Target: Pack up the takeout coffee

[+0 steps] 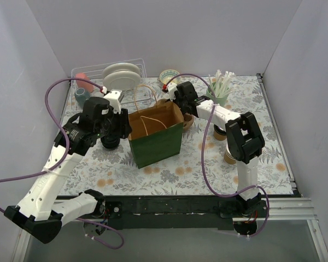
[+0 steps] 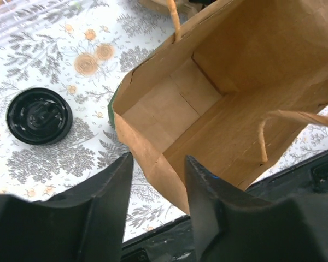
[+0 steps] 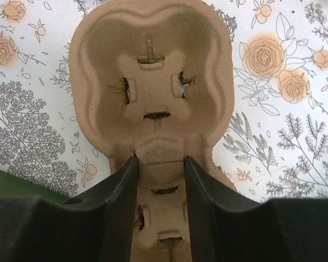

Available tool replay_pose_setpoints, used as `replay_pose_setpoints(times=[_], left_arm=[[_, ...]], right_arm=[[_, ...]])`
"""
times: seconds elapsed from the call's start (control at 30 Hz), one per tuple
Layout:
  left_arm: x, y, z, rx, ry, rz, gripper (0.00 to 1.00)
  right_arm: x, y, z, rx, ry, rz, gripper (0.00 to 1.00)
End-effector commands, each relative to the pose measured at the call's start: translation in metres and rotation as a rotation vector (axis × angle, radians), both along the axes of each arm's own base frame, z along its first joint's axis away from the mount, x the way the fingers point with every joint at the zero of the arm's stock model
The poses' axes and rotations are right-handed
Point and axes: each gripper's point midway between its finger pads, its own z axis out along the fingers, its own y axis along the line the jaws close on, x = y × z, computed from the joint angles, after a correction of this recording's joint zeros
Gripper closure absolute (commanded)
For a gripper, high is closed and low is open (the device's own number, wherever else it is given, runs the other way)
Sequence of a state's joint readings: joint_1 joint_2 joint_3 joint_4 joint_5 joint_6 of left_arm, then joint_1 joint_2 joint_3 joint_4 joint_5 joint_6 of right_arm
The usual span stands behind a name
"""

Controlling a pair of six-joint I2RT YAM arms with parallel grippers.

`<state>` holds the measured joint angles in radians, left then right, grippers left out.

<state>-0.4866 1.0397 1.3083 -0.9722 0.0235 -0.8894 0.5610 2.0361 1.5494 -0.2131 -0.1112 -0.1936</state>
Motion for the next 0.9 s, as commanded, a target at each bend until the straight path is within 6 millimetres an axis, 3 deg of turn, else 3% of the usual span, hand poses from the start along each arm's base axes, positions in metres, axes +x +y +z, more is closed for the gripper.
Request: replay_pose_setpoints(times=[0.0,0.17,0.3,0.53,0.87], left_arm=[[0.005,0.009,0.022,-0.012,-0.051,0.072,0.54],[0.002,0.011,0.031,-0.038,-0.057,0.095,0.47],[-0.002,0.013,0.032,-0.047,-0.062,0.096,0.44],[-0.005,0.016,0.036,-0.043,-0.071,0.104,0.39],[-0.005,0.015,0.034,-0.044,-0.076,0.091,0.35]], right_arm=[[0.012,-0.001,0.07,0.082,-0.112,-0.04,0.7],[0.014,-0.006,0.083,0.092,-0.125,-0.066,0.71],[0.017,-0.015,0.076,0.093,-0.087,-0.122,0.7],[0.024,-0.048,0.055,0.071,-0.01,-0.341,0.69],[0.02,-0.054,0.056,0.071,-0.009,-0.36,0.66]])
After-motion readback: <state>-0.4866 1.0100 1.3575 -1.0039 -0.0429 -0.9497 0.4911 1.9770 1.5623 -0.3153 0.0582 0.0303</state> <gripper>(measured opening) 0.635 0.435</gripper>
